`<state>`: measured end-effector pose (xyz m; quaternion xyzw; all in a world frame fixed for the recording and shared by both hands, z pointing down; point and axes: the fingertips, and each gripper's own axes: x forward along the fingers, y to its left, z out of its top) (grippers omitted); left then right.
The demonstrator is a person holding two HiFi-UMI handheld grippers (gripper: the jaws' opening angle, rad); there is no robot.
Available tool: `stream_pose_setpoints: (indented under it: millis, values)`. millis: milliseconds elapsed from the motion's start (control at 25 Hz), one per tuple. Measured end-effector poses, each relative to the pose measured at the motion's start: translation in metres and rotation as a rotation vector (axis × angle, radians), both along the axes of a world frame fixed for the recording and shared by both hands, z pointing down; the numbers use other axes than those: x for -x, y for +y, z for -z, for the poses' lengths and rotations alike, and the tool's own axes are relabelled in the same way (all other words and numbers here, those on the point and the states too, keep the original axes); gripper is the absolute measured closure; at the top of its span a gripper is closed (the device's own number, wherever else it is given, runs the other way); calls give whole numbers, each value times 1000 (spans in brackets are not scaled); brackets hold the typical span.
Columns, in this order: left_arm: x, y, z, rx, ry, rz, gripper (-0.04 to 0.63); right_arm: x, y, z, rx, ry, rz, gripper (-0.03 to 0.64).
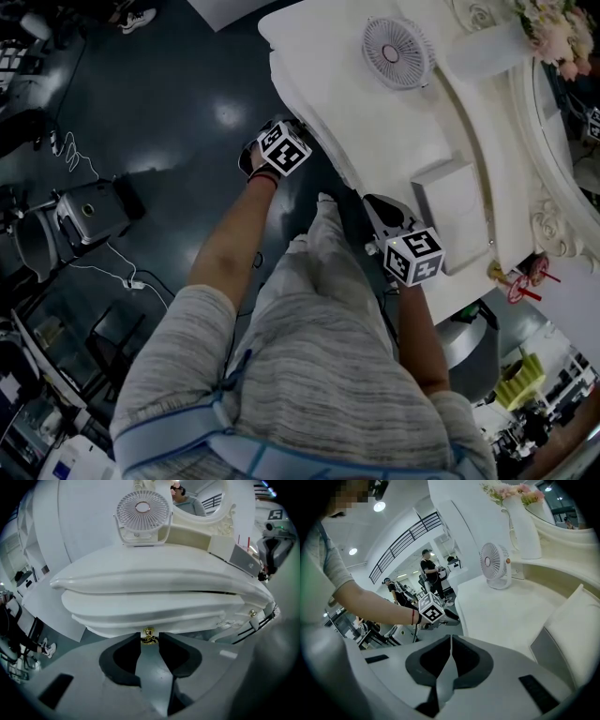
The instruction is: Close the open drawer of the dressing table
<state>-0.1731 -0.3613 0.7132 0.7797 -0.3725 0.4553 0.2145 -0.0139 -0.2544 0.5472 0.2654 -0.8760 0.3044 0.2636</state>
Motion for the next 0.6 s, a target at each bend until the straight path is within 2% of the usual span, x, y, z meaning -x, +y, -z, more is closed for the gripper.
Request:
stream_pose_setpoints:
  millis: [600]
  values:
    - [-27, -27, -1, -4, 35, 3, 471, -10, -12, -5, 12, 11, -7, 600]
